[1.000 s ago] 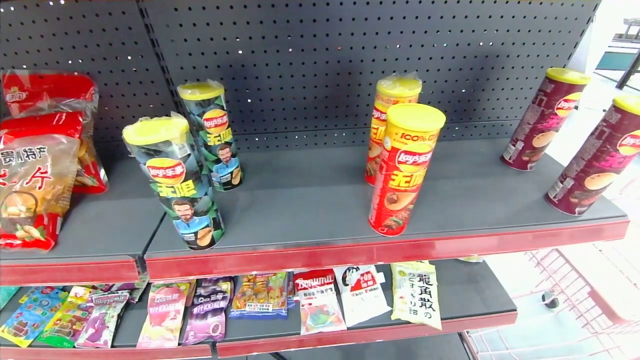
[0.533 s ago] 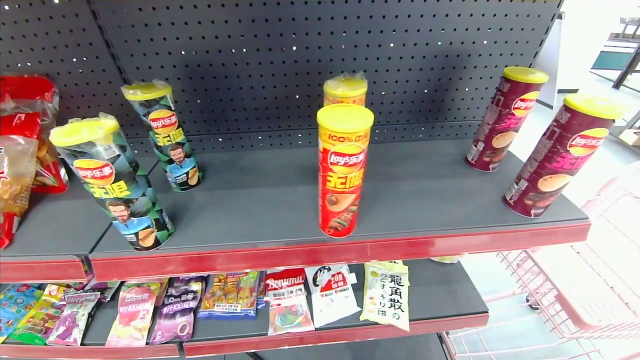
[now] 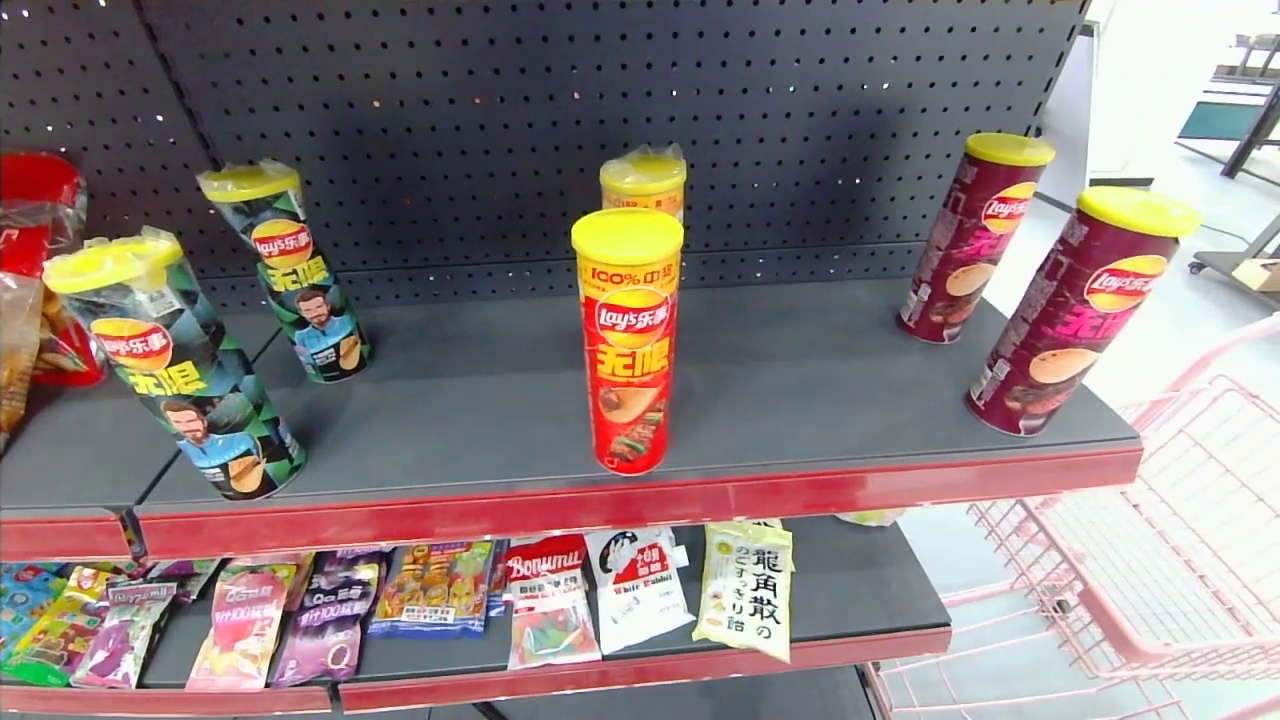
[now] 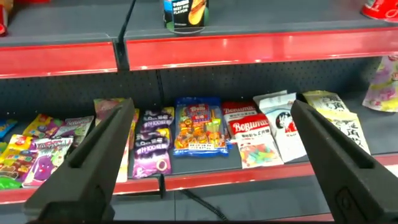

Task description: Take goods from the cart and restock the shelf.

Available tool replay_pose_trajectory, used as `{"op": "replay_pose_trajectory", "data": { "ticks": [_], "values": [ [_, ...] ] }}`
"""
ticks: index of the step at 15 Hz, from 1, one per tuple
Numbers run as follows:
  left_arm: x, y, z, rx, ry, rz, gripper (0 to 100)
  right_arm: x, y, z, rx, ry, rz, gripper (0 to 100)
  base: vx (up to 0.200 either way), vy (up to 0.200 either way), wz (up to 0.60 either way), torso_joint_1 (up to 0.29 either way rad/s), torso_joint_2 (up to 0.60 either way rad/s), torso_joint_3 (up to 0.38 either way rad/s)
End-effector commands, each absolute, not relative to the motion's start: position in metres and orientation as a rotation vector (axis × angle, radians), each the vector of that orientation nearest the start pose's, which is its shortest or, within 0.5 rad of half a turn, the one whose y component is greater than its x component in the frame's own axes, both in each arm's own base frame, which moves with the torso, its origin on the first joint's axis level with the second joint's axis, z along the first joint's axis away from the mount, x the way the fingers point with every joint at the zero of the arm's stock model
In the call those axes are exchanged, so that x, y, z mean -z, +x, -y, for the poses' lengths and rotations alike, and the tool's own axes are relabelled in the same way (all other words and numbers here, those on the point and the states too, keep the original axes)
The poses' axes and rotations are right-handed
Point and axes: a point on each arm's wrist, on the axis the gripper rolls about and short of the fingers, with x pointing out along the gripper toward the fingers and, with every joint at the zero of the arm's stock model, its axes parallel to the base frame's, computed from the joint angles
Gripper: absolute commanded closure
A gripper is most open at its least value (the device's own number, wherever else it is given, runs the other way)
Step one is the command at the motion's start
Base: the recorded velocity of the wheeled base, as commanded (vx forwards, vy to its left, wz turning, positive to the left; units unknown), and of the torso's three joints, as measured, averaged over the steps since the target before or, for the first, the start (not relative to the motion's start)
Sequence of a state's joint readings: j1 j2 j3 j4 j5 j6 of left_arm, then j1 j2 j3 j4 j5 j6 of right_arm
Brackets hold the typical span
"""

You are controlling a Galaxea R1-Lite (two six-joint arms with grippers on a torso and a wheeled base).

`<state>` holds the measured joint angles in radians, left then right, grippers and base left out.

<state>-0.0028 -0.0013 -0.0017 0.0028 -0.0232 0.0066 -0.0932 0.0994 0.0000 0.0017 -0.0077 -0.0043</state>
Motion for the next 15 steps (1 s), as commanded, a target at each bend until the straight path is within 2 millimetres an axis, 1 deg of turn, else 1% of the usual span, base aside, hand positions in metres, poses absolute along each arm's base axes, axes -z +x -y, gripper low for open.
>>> {"op": "replay_pose_trajectory", "data": {
  "ticks": [1, 3, 11, 15],
  "values": [
    [-0.0756, -0.0229, 0.0004, 0.026, 0.006, -0.001, 0, -0.0772, -0.0151, -0.0012, 0.101, 0.000, -0.101, 0, 0.000, 0.000, 0.00, 0.000, 0.00, 0.000],
    [-0.0756, -0.0229, 0.0004, 0.026, 0.006, -0.001, 0, -0.0772, -0.0151, -0.0012, 0.101, 0.000, -0.101, 0, 0.000, 0.000, 0.00, 0.043, -0.09, -0.052],
    [-0.0756, -0.0229, 0.0004, 0.025, 0.008, -0.001, 0, -0.0772, -0.0151, -0.0012, 0.101, 0.001, -0.101, 0, 0.000, 0.000, 0.00, 0.151, -0.36, -0.213],
    [-0.0754, -0.0229, 0.0004, 0.025, 0.008, -0.003, 0, -0.0772, -0.0151, -0.0012, 0.103, 0.001, -0.101, 0, 0.000, 0.000, 0.00, 0.014, -0.04, -0.018]
  ]
}}
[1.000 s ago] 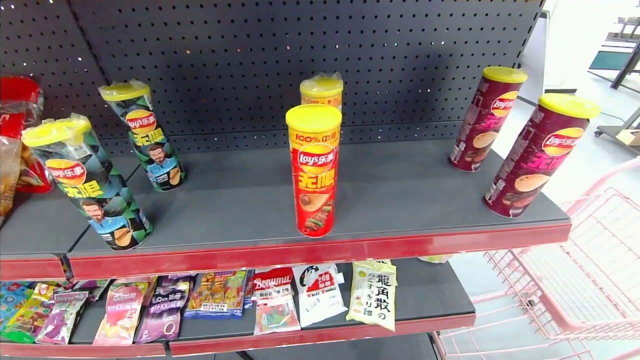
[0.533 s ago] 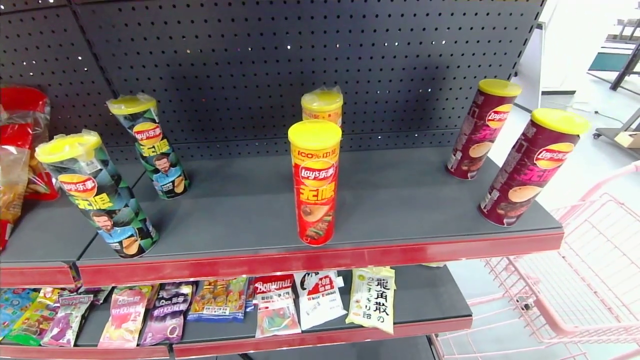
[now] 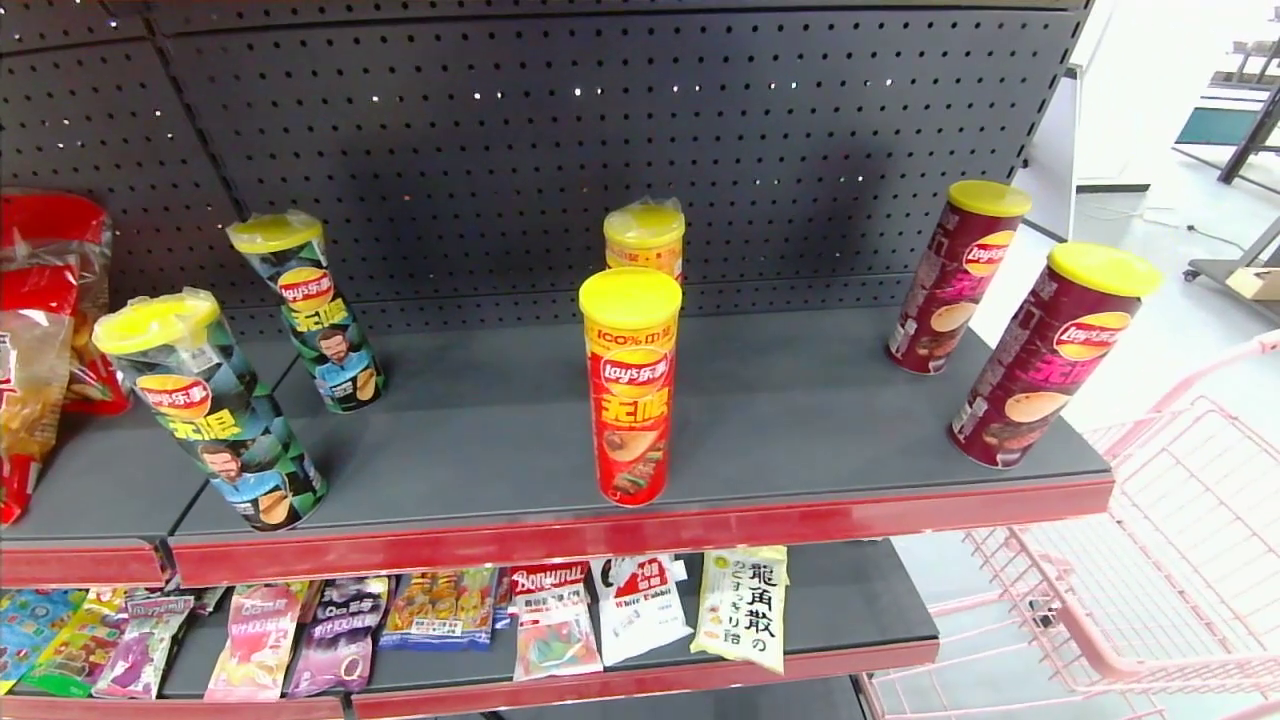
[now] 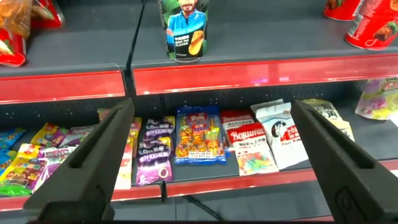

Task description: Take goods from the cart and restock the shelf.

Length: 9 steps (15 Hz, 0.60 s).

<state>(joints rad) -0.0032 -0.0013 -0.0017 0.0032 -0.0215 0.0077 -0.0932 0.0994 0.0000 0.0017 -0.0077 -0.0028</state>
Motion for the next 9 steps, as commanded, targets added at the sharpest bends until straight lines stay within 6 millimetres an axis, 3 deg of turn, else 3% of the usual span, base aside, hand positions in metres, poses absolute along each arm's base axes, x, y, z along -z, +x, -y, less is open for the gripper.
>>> {"op": "replay_pose_trajectory", "data": {
  "ticks": [1, 9],
  "values": [
    [-0.0754, -0.0229, 0.0004, 0.025, 0.008, -0.003, 0, -0.0772, -0.0151, -0.0012, 0.103, 0.001, -0.101, 0, 0.000, 0.000, 0.00, 0.000, 0.00, 0.000],
    [-0.0756, -0.0229, 0.0004, 0.025, 0.006, -0.001, 0, -0.0772, -0.0151, -0.0012, 0.101, 0.001, -0.101, 0, 0.000, 0.000, 0.00, 0.000, 0.00, 0.000]
  ]
}}
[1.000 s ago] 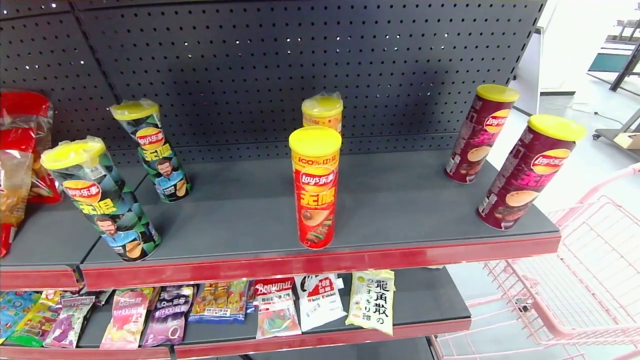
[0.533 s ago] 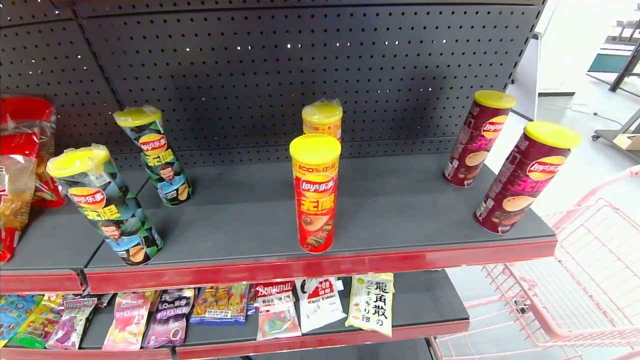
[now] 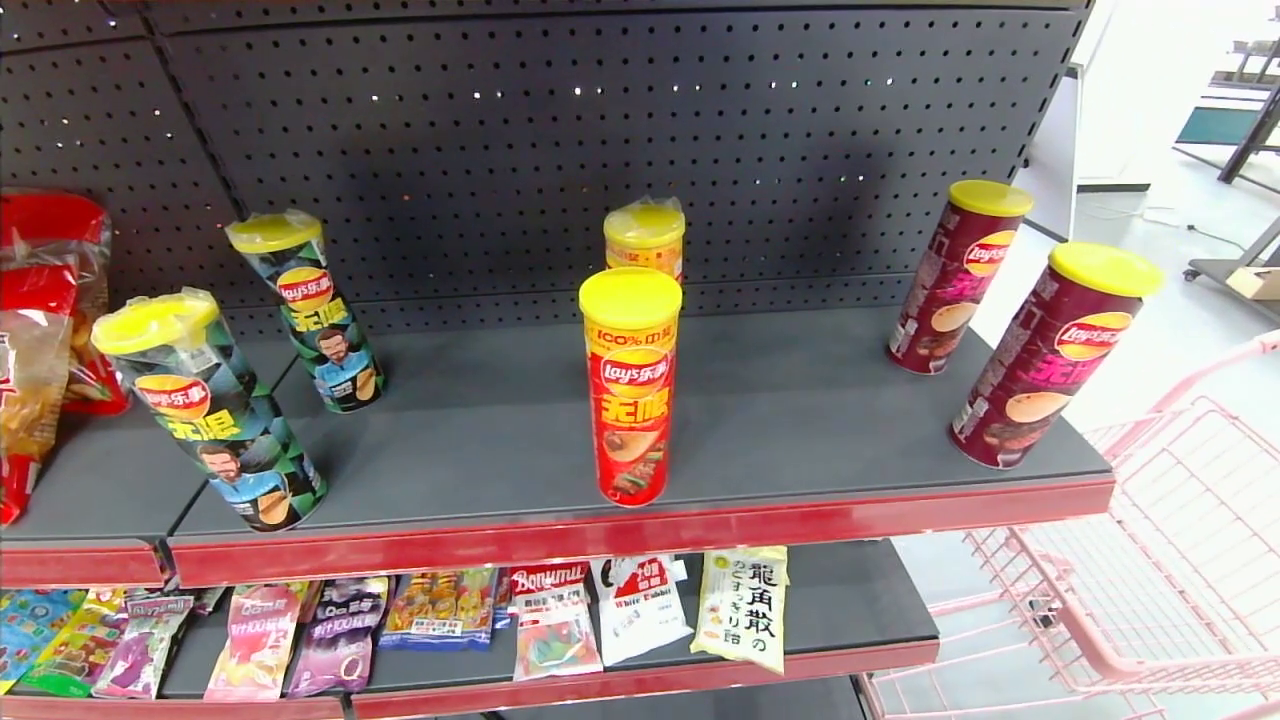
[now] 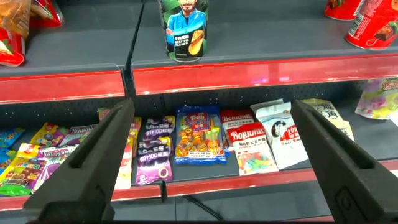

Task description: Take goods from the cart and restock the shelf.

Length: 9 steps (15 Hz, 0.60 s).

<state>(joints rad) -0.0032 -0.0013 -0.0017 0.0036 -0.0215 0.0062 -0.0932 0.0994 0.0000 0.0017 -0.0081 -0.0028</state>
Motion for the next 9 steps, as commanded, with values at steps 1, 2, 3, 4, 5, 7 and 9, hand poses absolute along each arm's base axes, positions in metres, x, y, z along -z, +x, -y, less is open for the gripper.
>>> {"op": "replay_pose_trajectory", "data": {
  "ticks": [1, 2, 3, 4, 5, 7, 9],
  "values": [
    [-0.0756, -0.0229, 0.0004, 0.025, 0.006, -0.001, 0, -0.0772, -0.0151, -0.0012, 0.101, 0.001, -0.101, 0, 0.000, 0.000, 0.00, 0.000, 0.00, 0.000],
    [-0.0756, -0.0229, 0.0004, 0.025, 0.006, -0.001, 0, -0.0772, -0.0151, -0.0012, 0.101, 0.003, -0.101, 0, 0.000, 0.000, 0.00, 0.000, 0.00, 0.000],
    [-0.0756, -0.0229, 0.0004, 0.025, 0.006, -0.001, 0, -0.0772, -0.0151, -0.0012, 0.101, 0.003, -0.101, 0, 0.000, 0.000, 0.00, 0.000, 0.00, 0.000],
    [-0.0756, -0.0229, 0.0004, 0.025, 0.006, -0.001, 0, -0.0772, -0.0151, -0.0012, 0.101, 0.001, -0.101, 0, 0.000, 0.000, 0.00, 0.000, 0.00, 0.000],
    [-0.0756, -0.0229, 0.0004, 0.025, 0.006, -0.001, 0, -0.0772, -0.0151, -0.0012, 0.101, 0.001, -0.101, 0, 0.000, 0.000, 0.00, 0.000, 0.00, 0.000],
    [-0.0756, -0.0229, 0.0004, 0.026, 0.006, -0.001, 0, -0.0772, -0.0151, -0.0013, 0.100, 0.003, -0.101, 0, 0.000, 0.000, 0.00, 0.000, 0.00, 0.000],
    [-0.0756, -0.0229, 0.0004, 0.025, 0.006, -0.001, 0, -0.0772, -0.0151, -0.0013, 0.100, 0.003, -0.101, 0, 0.000, 0.000, 0.00, 0.000, 0.00, 0.000]
  ]
}}
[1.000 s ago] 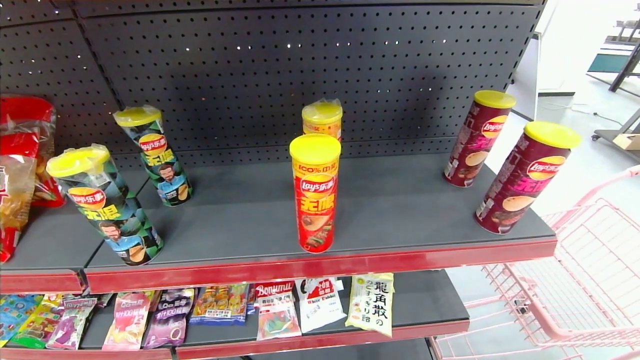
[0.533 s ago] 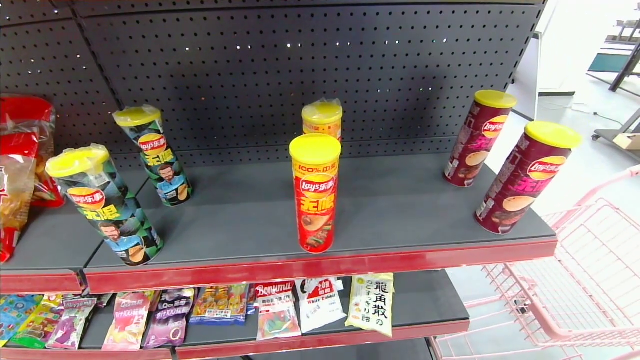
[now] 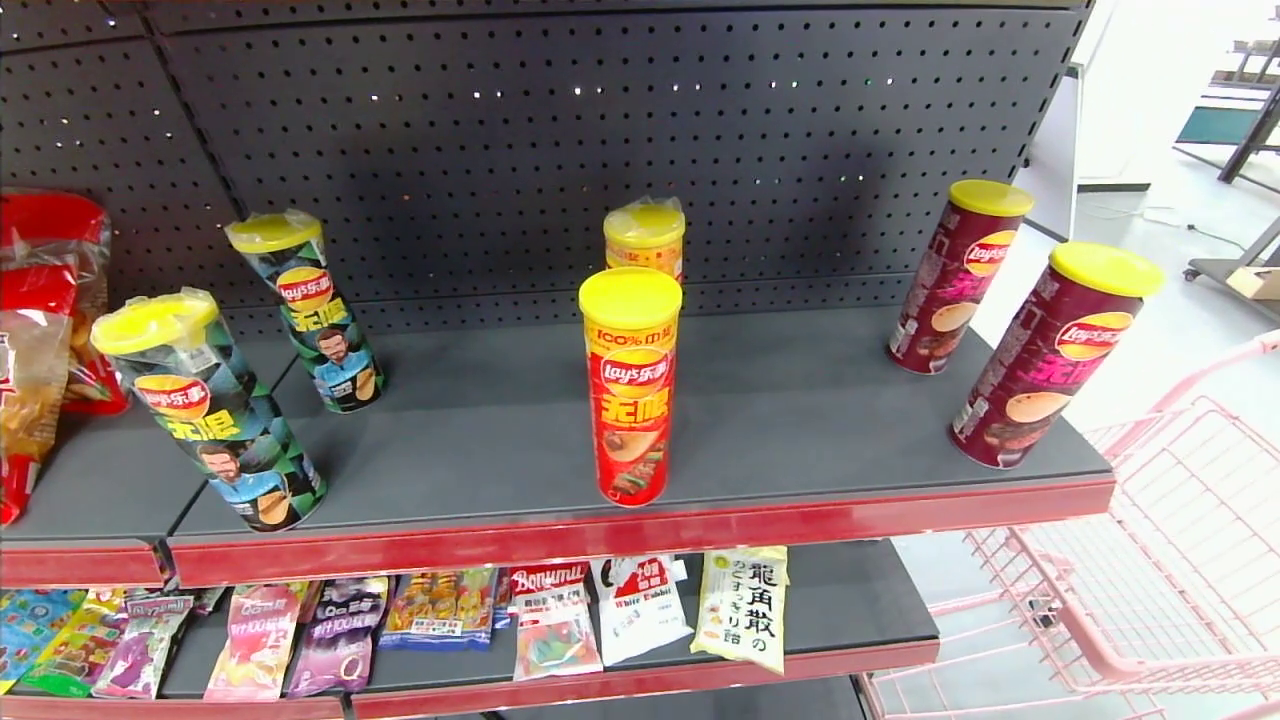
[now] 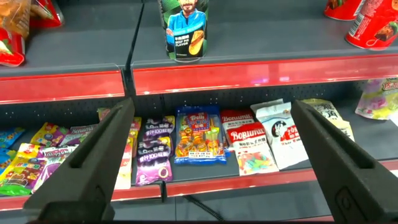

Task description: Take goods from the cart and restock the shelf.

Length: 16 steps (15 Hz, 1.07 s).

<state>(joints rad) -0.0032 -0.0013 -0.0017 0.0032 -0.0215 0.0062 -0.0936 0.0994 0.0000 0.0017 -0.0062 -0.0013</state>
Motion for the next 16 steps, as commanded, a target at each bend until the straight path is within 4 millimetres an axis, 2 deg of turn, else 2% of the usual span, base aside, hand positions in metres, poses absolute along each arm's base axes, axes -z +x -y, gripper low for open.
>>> {"op": "replay_pose_trajectory", "data": {
  "ticks": [1, 5, 6, 16],
  "values": [
    [-0.0756, -0.0229, 0.0004, 0.026, 0.006, -0.001, 0, -0.0772, -0.0151, -0.0013, 0.100, 0.003, -0.101, 0, 0.000, 0.000, 0.00, 0.000, 0.00, 0.000],
    [-0.0756, -0.0229, 0.0004, 0.025, 0.006, -0.001, 0, -0.0772, -0.0151, -0.0013, 0.099, 0.001, -0.101, 0, 0.000, 0.000, 0.00, 0.000, 0.00, 0.000],
    [-0.0756, -0.0229, 0.0004, 0.026, 0.006, -0.001, 0, -0.0772, -0.0151, -0.0013, 0.099, 0.001, -0.101, 0, 0.000, 0.000, 0.60, 0.007, 0.01, -0.002],
    [-0.0756, -0.0229, 0.0004, 0.025, 0.006, -0.001, 0, -0.0772, -0.0151, -0.0013, 0.099, 0.001, -0.101, 0, 0.000, 0.000, 0.00, 0.000, 0.00, 0.000]
  ]
}}
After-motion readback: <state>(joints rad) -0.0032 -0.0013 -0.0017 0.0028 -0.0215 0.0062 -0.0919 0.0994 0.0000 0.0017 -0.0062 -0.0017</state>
